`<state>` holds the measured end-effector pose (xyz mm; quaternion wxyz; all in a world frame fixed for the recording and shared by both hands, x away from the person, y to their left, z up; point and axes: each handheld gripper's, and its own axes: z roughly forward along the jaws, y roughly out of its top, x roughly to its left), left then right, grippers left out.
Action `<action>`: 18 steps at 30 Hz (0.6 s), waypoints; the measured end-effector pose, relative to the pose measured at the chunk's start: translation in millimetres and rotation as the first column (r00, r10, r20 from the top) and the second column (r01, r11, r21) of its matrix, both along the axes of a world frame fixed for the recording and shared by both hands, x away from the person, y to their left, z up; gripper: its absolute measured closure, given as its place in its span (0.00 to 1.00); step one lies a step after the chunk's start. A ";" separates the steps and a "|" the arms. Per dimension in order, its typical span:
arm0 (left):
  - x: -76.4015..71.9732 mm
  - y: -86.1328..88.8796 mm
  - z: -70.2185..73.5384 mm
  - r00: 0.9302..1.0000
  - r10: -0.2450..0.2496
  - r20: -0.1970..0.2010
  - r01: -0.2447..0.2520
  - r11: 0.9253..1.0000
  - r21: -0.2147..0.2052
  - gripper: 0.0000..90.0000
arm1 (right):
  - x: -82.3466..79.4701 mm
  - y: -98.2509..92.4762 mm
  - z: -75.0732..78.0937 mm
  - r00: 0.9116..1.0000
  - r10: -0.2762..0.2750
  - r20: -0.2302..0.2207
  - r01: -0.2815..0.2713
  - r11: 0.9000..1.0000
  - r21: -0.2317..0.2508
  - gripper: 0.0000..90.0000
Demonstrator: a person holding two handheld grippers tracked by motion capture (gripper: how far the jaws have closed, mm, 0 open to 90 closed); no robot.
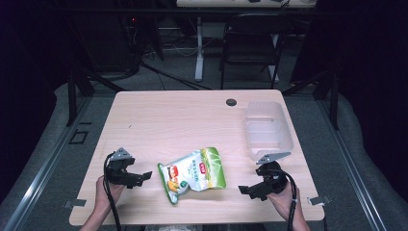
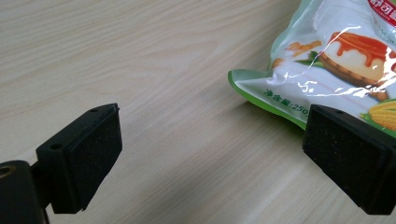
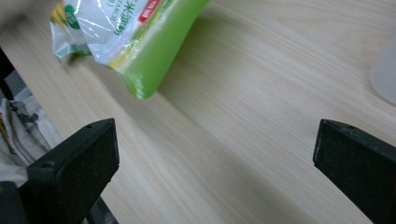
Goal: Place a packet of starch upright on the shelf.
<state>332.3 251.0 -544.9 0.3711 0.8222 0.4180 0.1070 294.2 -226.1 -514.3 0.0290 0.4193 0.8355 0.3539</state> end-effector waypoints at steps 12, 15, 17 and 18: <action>-0.2 -2.1 0.1 1.000 -0.002 0.005 0.002 1.000 0.008 0.05 | 24.7 32.4 7.0 0.997 0.056 -0.054 -0.054 0.998 0.027 0.01; -1.1 -2.8 1.3 1.000 -0.011 0.008 0.011 1.000 0.015 0.05 | 32.1 40.5 5.8 0.995 0.072 -0.067 -0.072 0.997 0.011 0.02; -0.8 -2.1 0.8 1.000 -0.006 0.006 0.006 1.000 0.008 0.05 | 36.4 46.7 4.0 0.994 0.080 -0.072 -0.079 0.997 0.017 0.03; -0.3 -1.9 -0.1 1.000 0.001 0.004 -0.001 1.000 0.004 0.05 | 38.4 49.8 2.6 0.994 0.079 -0.074 -0.078 0.997 0.021 0.04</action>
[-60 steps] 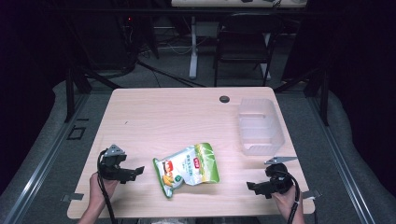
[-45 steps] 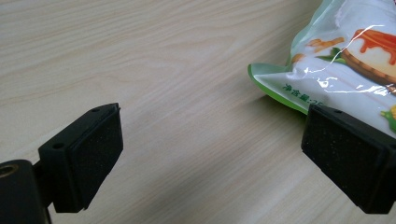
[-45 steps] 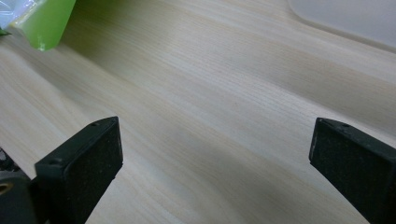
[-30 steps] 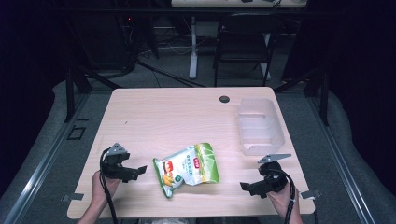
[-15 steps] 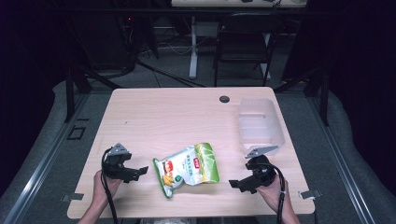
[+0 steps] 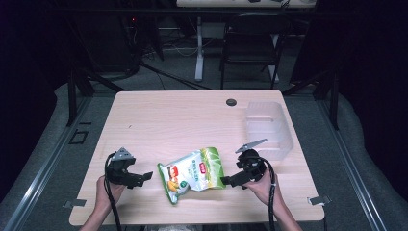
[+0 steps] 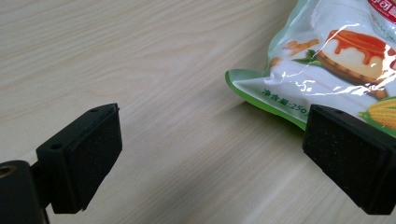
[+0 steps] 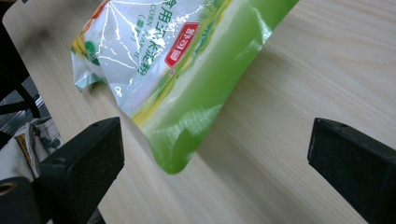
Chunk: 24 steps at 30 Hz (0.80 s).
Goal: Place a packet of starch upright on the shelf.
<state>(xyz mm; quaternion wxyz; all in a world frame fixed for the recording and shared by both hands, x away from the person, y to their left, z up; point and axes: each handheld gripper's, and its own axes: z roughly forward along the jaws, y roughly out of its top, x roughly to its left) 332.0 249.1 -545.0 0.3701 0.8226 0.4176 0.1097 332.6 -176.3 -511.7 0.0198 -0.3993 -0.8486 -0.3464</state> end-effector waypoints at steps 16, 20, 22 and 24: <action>0.3 1.1 -0.1 1.000 -0.005 0.004 0.005 1.000 -0.004 0.06 | 29.7 37.5 -25.7 0.996 0.047 -0.075 -0.047 0.999 0.007 0.18; 1.9 2.6 -2.0 1.000 0.001 -0.007 -0.002 1.000 -0.017 0.06 | 30.6 43.2 -29.1 0.995 0.049 -0.084 -0.046 0.998 0.034 0.24; 2.3 3.3 -1.9 1.000 -0.002 -0.014 0.002 1.000 -0.013 0.06 | 31.9 46.4 -30.3 0.994 0.051 -0.095 -0.050 0.999 0.019 0.27; 1.7 2.6 -1.5 1.000 -0.004 -0.009 0.004 1.000 -0.015 0.06 | 32.9 48.1 -32.5 0.994 0.047 -0.100 -0.044 0.998 0.034 0.33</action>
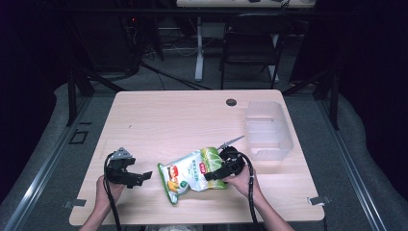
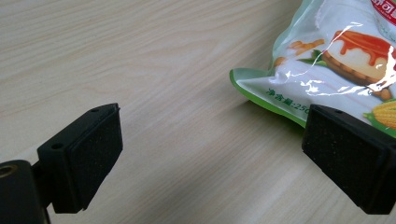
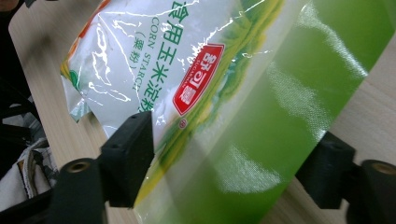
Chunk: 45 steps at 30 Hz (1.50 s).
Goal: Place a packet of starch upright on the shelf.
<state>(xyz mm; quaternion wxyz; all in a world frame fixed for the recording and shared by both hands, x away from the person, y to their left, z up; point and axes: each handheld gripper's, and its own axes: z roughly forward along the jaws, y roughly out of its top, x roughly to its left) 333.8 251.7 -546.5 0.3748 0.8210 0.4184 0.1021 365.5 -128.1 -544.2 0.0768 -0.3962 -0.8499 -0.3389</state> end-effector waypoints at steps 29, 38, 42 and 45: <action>1.3 0.0 -2.6 1.000 -0.008 -0.017 0.008 1.000 -0.005 0.06 | -9.7 -8.3 12.8 0.999 -0.033 0.024 0.031 0.995 0.098 1.00; 1.5 0.1 -2.2 1.000 -0.009 -0.014 0.009 1.000 0.001 0.07 | -14.4 -20.9 27.8 0.997 -0.049 0.063 0.041 0.992 0.120 1.00; -0.5 -1.8 -0.8 1.000 -0.010 -0.010 0.010 1.000 0.005 0.07 | -15.9 -27.5 33.4 0.996 -0.056 0.076 0.046 0.991 0.127 1.00; -0.3 -1.1 -0.5 1.000 -0.011 -0.010 0.011 1.000 0.007 0.07 | -17.5 -29.6 37.4 0.994 -0.060 0.087 0.049 0.991 0.128 1.00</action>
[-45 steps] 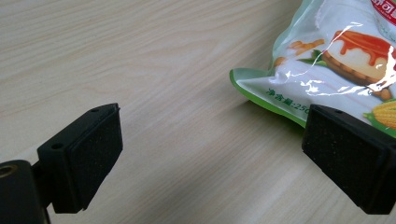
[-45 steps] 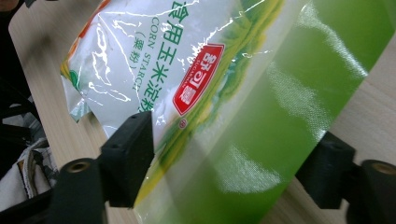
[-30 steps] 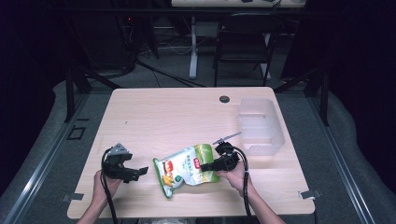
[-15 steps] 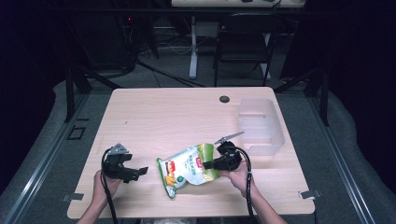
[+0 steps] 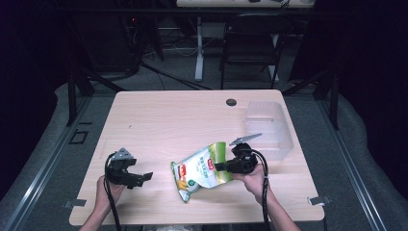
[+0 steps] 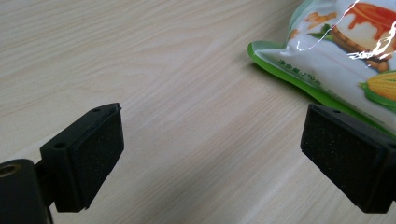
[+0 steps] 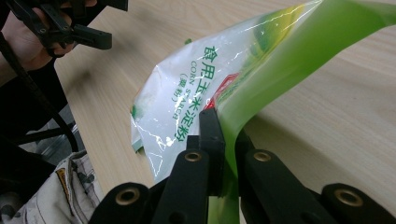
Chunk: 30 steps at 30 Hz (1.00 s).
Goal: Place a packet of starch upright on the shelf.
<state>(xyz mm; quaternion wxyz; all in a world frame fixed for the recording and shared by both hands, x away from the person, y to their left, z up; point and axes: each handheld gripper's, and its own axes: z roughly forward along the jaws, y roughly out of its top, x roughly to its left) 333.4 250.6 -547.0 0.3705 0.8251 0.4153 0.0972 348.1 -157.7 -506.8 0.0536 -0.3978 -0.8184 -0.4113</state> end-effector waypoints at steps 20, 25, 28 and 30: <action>0.2 -0.3 0.7 1.000 -0.005 0.007 0.004 1.000 0.006 0.07 | -8.6 -7.5 28.7 0.996 0.003 0.084 -0.003 1.000 -0.009 1.00; 0.9 -0.1 -0.4 1.000 0.004 0.002 -0.004 1.000 -0.004 0.07 | -11.9 -3.4 38.1 0.993 0.021 0.113 -0.019 1.000 -0.015 1.00; 0.3 -0.8 0.6 1.000 -0.006 0.006 0.006 1.000 0.005 0.07 | -13.2 -2.9 42.1 0.992 0.023 0.123 -0.022 1.000 -0.013 1.00; 0.1 -1.2 0.1 1.000 0.002 0.008 -0.002 1.000 0.001 0.07 | -13.6 -3.0 43.3 0.992 0.024 0.127 -0.023 1.000 -0.012 1.00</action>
